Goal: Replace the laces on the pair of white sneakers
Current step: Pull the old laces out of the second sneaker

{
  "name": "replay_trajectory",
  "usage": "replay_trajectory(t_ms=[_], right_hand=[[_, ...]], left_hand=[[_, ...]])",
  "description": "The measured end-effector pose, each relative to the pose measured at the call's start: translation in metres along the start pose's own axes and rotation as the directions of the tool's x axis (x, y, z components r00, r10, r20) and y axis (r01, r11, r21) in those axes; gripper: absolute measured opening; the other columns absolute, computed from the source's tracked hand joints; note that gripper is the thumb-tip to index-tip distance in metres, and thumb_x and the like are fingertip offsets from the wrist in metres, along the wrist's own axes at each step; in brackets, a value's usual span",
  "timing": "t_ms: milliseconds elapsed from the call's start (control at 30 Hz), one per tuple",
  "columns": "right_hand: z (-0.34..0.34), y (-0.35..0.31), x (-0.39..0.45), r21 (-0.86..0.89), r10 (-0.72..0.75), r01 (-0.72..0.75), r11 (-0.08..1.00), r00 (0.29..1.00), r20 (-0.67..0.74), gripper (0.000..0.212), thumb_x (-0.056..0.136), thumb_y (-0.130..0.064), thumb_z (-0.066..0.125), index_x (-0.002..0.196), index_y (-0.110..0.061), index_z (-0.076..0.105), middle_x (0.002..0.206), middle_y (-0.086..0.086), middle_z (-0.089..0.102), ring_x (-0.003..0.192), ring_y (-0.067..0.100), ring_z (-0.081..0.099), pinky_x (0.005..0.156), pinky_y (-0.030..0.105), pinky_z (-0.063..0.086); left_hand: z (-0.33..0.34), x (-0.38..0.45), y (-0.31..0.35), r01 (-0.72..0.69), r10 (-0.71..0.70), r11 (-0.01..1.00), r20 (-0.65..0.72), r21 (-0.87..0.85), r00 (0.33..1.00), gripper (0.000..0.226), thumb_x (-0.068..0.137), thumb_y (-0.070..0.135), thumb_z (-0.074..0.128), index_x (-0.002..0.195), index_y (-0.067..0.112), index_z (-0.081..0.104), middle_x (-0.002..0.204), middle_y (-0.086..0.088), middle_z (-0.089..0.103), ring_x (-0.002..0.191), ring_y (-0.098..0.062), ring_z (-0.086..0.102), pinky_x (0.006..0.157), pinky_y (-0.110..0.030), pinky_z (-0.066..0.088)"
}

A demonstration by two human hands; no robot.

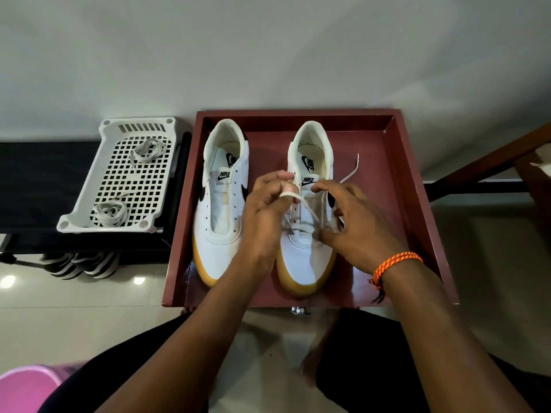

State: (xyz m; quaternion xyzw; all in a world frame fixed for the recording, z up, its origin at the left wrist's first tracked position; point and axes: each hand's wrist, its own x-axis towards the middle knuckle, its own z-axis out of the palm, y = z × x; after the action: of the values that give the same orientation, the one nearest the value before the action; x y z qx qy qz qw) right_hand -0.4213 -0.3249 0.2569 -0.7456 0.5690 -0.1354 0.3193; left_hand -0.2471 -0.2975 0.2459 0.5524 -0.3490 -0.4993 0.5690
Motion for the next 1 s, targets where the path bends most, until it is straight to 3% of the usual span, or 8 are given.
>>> replay_trajectory(t_ms=[67,133,200,267,400,533,867,1000], right_hand=[[0.001,-0.001,-0.001,-0.035,-0.015,0.015,0.999,1.0,-0.011,0.074,0.085,-0.022,0.082,0.136,-0.057,0.042,0.131,-0.014,0.048,0.104,0.021,0.064,0.083,0.05,0.061],[0.002,0.0,-0.002,-0.131,-0.046,0.042,0.991,0.999,-0.028,0.074,0.087,-0.015,0.075,0.138,-0.055,0.039,0.128,-0.011,0.051,0.101,0.024,0.064,0.078,0.048,0.06],[0.001,0.0,-0.002,-0.141,-0.051,0.044,0.989,0.998,-0.046,0.069,0.087,-0.011,0.07,0.135,-0.051,0.041,0.123,-0.01,0.054,0.095,0.024,0.063,0.074,0.047,0.06],[-0.001,-0.001,-0.002,-0.127,-0.052,0.045,0.991,0.997,-0.052,0.059,0.087,-0.019,0.071,0.13,-0.049,0.044,0.122,-0.012,0.054,0.096,0.022,0.062,0.074,0.046,0.06],[-0.001,-0.008,-0.001,-0.067,-0.075,0.069,0.995,0.992,-0.105,0.034,0.088,-0.037,0.065,0.118,-0.044,0.05,0.121,-0.02,0.054,0.099,0.018,0.062,0.074,0.046,0.059],[0.001,-0.008,0.0,-0.057,-0.081,0.075,0.996,0.99,-0.119,0.032,0.089,-0.033,0.069,0.115,-0.041,0.052,0.123,-0.021,0.055,0.101,0.017,0.062,0.076,0.046,0.059],[-0.007,-0.004,-0.001,-0.001,-0.082,0.082,0.997,0.995,-0.049,0.047,0.084,-0.035,0.08,0.12,-0.044,0.052,0.129,-0.025,0.053,0.107,0.018,0.064,0.086,0.052,0.059],[-0.007,-0.001,-0.001,0.009,-0.062,0.063,0.998,0.996,-0.071,0.049,0.081,-0.027,0.083,0.117,-0.042,0.053,0.128,-0.023,0.053,0.11,0.019,0.063,0.085,0.053,0.059]], left_hand=[[0.0,-0.003,0.005,0.156,-0.173,0.961,-0.057,-0.229,0.983,0.022,0.098,0.003,0.049,0.103,0.001,0.071,0.107,-0.013,0.074,0.09,-0.03,0.073,0.074,-0.034,0.059],[-0.004,0.0,0.009,0.137,-0.159,0.978,-0.141,-0.157,0.977,0.02,0.093,0.0,0.05,0.097,0.008,0.068,0.085,-0.008,0.067,0.072,-0.018,0.062,0.064,-0.031,0.05],[-0.009,0.004,0.011,-0.088,0.117,0.973,-0.128,0.214,0.985,0.021,0.086,0.0,0.052,0.097,0.012,0.065,0.095,-0.004,0.064,0.082,-0.013,0.061,0.07,-0.028,0.05],[-0.009,0.002,0.01,-0.334,0.342,0.785,0.083,0.522,0.936,0.025,0.084,0.012,0.052,0.101,0.021,0.069,0.116,0.0,0.059,0.108,-0.013,0.061,0.084,-0.027,0.053],[-0.005,-0.005,-0.003,-0.375,0.272,0.517,0.268,0.769,0.924,0.028,0.099,0.045,0.054,0.103,0.028,0.074,0.146,0.005,0.042,0.125,-0.021,0.054,0.08,-0.041,0.06],[-0.005,-0.008,-0.01,-0.396,0.267,0.339,0.317,0.853,0.91,0.018,0.099,0.037,0.072,0.094,0.02,0.073,0.157,-0.002,0.033,0.121,-0.027,0.051,0.067,-0.042,0.06],[0.002,-0.008,-0.009,-0.361,0.239,0.441,0.28,0.822,0.93,0.013,0.101,0.029,0.072,0.094,0.018,0.072,0.153,-0.001,0.034,0.124,-0.023,0.053,0.067,-0.038,0.057],[0.002,-0.003,-0.005,-0.217,0.136,0.766,0.178,0.605,0.975,0.015,0.106,0.02,0.065,0.09,0.018,0.068,0.142,0.001,0.04,0.106,0.001,0.061,0.08,-0.027,0.058]])
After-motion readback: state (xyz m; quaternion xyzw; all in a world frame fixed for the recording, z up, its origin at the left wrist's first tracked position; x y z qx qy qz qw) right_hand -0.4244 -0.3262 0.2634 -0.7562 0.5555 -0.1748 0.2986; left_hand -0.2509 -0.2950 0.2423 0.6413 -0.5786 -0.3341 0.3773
